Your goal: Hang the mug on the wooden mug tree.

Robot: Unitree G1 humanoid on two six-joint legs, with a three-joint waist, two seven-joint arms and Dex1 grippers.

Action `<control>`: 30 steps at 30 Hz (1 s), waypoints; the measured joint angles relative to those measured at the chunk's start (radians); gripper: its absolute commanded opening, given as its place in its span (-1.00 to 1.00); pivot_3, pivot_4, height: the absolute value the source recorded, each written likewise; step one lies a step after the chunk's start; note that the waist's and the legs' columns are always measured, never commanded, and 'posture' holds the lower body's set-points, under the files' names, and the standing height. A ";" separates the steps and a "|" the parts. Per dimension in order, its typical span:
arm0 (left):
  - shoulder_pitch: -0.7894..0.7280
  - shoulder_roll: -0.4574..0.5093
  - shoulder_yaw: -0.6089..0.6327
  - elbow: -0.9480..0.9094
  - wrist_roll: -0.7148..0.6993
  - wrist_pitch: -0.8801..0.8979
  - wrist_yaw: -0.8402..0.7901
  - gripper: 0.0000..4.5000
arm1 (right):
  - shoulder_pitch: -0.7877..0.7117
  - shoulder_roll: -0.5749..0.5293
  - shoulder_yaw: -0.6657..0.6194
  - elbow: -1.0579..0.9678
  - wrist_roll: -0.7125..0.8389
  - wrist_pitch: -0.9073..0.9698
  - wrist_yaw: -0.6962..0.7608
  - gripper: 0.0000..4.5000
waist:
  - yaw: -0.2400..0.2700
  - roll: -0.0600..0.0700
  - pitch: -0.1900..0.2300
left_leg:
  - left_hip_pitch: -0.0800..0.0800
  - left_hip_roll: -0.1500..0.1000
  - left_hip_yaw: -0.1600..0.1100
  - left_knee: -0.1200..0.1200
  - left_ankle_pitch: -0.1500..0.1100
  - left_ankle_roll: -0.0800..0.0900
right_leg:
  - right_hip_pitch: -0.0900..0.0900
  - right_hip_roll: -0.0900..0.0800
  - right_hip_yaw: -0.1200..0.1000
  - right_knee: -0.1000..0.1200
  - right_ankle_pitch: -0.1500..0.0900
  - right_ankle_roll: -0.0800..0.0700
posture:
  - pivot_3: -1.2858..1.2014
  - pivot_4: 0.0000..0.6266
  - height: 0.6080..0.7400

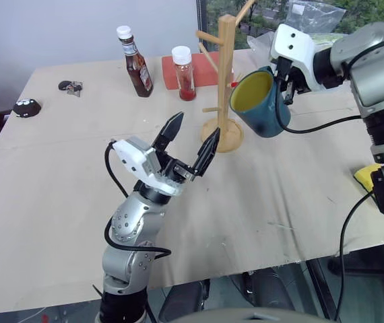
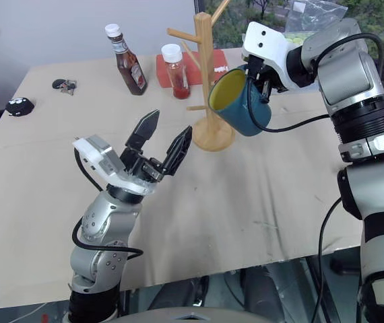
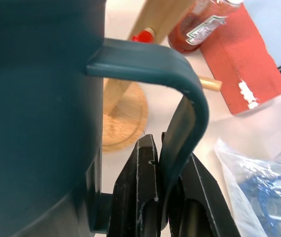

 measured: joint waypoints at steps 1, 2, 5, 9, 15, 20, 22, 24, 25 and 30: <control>0.000 -0.001 -0.001 0.005 0.000 -0.001 0.001 1.00 | 0.000 0.002 0.005 -0.001 -0.003 0.000 0.005 -0.98 | -0.001 0.000 0.000 | 0.000 0.000 0.000 0.000 0.000 0.000 | 0.000 0.000 0.000 0.000 0.000 0.000 | 0.03 -0.52 1.00; 0.000 -0.001 -0.001 0.012 0.001 -0.002 0.002 1.00 | 0.000 0.003 0.008 -0.001 -0.004 0.000 0.007 -0.98 | -0.001 0.000 0.000 | 0.000 0.000 0.000 0.000 0.000 0.000 | 0.000 0.000 0.000 0.000 0.000 0.000 | 0.03 -0.52 1.00; -0.001 -0.002 -0.001 0.020 0.001 -0.005 0.002 1.00 | 0.000 0.006 0.016 -0.001 -0.012 -0.006 0.008 -0.98 | -0.002 0.000 0.000 | 0.000 0.000 0.000 0.000 0.000 0.000 | 0.000 0.000 0.000 0.000 0.000 0.000 | 0.03 -0.52 1.00; -0.002 -0.006 -0.003 0.020 0.001 -0.010 0.002 1.00 | 0.000 0.023 0.017 0.008 -0.028 -0.022 0.001 -0.98 | -0.004 0.000 0.000 | 0.000 0.000 0.000 0.000 0.000 0.000 | 0.000 0.000 0.000 0.000 0.000 0.000 | 0.03 -0.52 1.00; -0.002 -0.011 -0.005 0.021 0.001 -0.013 0.005 1.00 | -0.001 0.061 0.021 0.076 -0.054 -0.061 -0.021 -0.98 | -0.007 0.000 0.000 | 0.000 0.000 0.000 0.000 0.000 0.000 | 0.000 0.000 0.000 0.000 0.000 0.000 | 0.03 -0.52 1.00; -0.002 -0.013 -0.006 0.020 0.002 -0.013 0.013 1.00 | -0.026 0.095 0.021 0.143 -0.075 -0.096 -0.040 -0.98 | -0.008 0.000 0.000 | 0.000 0.000 0.000 0.000 0.000 0.000 | 0.000 0.000 0.000 0.000 0.000 0.000 | 0.03 -0.52 1.00; -0.002 -0.014 -0.005 0.020 0.002 -0.013 0.016 1.00 | -0.031 0.104 0.021 0.160 -0.080 -0.109 -0.045 -0.98 | -0.008 0.000 0.000 | 0.000 0.000 -0.001 0.000 0.000 0.000 | 0.000 0.000 0.000 0.000 0.000 0.000 | 0.03 -0.52 1.00; -0.002 -0.014 -0.006 0.020 0.002 -0.013 0.020 1.00 | -0.032 0.115 0.021 0.181 -0.081 -0.118 -0.053 -0.98 | -0.008 0.000 0.000 | 0.000 0.000 0.000 0.000 0.000 0.000 | 0.000 0.000 0.000 0.000 0.000 0.000 | 0.03 -0.52 1.00; -0.002 -0.014 -0.006 0.020 0.002 -0.013 0.023 1.00 | -0.033 0.122 0.021 0.189 -0.083 -0.126 -0.060 -0.86 | -0.008 0.000 0.000 | 0.000 0.000 0.000 0.000 0.000 0.000 | 0.000 0.000 0.000 0.000 0.000 0.000 | 0.03 -0.52 1.00; -0.002 -0.014 -0.013 0.020 0.002 -0.013 0.029 1.00 | -0.056 0.132 0.018 0.220 -0.085 -0.134 -0.074 -0.05 | -0.009 0.000 0.000 | 0.000 0.000 -0.001 0.000 0.000 0.000 | 0.000 0.000 0.000 0.000 0.000 0.000 | 0.03 -0.52 1.00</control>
